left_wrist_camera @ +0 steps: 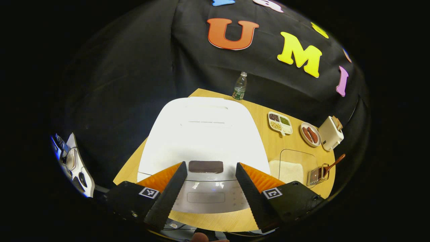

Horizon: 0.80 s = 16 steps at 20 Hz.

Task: Close the left gripper, press the button to open the rice cooker; take a wooden spoon from the chopstick holder with the right hand, scoop a spoonful of rice and pour it into the rice cooker, then put the wooden spoon back into the chopstick holder.

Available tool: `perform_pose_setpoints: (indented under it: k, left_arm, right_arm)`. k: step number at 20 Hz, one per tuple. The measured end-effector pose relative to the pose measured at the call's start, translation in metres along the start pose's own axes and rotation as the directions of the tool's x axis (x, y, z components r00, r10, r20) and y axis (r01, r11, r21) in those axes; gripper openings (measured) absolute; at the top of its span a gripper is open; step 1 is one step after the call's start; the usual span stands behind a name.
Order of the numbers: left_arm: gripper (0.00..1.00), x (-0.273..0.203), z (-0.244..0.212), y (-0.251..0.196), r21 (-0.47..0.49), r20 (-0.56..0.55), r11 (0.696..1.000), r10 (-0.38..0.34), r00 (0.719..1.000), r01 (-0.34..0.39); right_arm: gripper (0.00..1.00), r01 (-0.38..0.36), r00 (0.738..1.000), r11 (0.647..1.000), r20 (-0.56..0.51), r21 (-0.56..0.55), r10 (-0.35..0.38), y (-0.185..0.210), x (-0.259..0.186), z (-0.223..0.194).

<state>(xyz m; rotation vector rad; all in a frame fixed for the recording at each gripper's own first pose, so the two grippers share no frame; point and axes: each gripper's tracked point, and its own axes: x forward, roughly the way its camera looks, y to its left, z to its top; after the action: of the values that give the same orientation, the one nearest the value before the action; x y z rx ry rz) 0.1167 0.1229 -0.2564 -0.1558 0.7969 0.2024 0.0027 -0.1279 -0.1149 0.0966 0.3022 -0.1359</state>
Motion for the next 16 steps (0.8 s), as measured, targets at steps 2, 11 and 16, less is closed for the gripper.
perform_pose_setpoints:
  k: [2,11,16]
  left_arm:
    - [0.97,0.001,0.000,0.001,0.027,0.015,0.999,0.017,1.000,-0.017]
    - [0.98,0.001,0.003,0.001,0.059,0.066,0.998,0.015,0.998,-0.019]
    - [0.96,-0.001,0.007,0.004,0.072,0.072,0.997,0.013,0.997,-0.018]
  right_arm:
    - [0.99,-0.002,1.000,1.000,-0.006,-0.002,0.002,0.001,0.000,-0.003]
    - [1.00,-0.042,0.999,0.999,-0.020,-0.022,0.041,0.020,0.003,-0.006]
    - [0.99,-0.055,0.998,0.997,-0.016,-0.046,0.054,0.028,0.003,-0.003]
